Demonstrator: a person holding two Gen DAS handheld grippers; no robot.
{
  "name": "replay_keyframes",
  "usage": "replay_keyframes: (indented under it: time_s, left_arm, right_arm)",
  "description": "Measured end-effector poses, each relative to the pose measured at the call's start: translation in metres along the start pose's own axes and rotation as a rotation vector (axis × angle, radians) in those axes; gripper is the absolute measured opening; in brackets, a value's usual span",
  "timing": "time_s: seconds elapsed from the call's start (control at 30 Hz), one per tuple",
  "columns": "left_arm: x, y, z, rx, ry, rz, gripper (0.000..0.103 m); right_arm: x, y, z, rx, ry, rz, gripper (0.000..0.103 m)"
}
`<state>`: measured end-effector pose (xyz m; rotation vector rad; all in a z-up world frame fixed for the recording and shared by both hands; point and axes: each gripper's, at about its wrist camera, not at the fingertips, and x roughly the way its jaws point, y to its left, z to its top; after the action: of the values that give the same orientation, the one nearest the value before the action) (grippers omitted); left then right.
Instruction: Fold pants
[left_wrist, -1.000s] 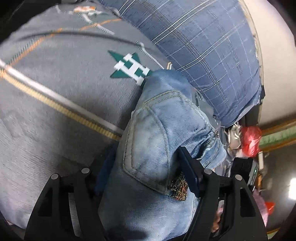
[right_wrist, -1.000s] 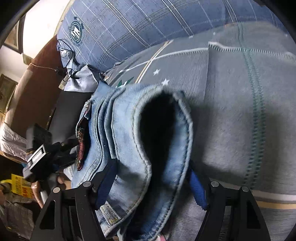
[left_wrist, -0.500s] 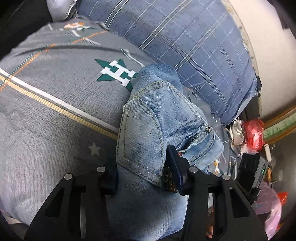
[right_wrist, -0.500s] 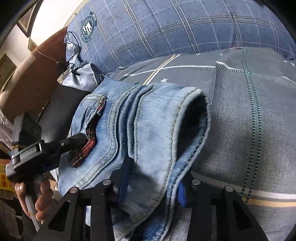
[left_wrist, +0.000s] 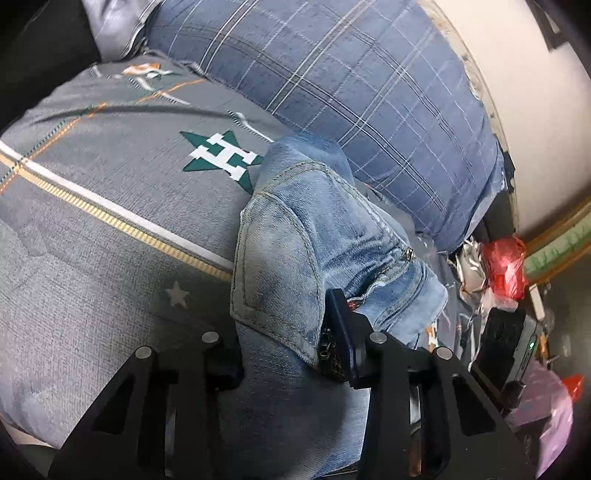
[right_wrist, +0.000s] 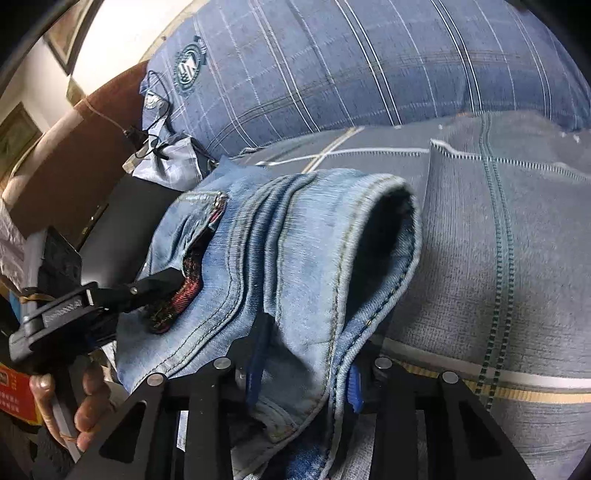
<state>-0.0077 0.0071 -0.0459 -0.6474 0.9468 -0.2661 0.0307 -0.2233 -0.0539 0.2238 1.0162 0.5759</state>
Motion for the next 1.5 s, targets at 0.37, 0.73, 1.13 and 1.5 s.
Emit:
replay_keyframes:
  time_s: [0.37,0.73,1.13,1.5]
  left_arm:
    - [0.011,0.014,0.004,-0.074,0.043,-0.006,0.043]
    - [0.01,0.013,0.002,-0.077,0.037,0.005,0.044]
    - [0.013,0.009,0.003,-0.069,0.034,0.029,0.047]
    - [-0.019,-0.018,0.003,0.027,-0.084,-0.044,0.033]
  right_arm:
    - [0.001,-0.004,0.0,-0.006,0.007,-0.006,0.034]
    - [0.002,-0.004,-0.001,0.001,0.006,-0.004,0.034]
    - [0.003,-0.005,0.0,0.027,0.015,0.0,0.035]
    - [-0.023,0.003,0.005,0.001,-0.063,0.03,0.03]
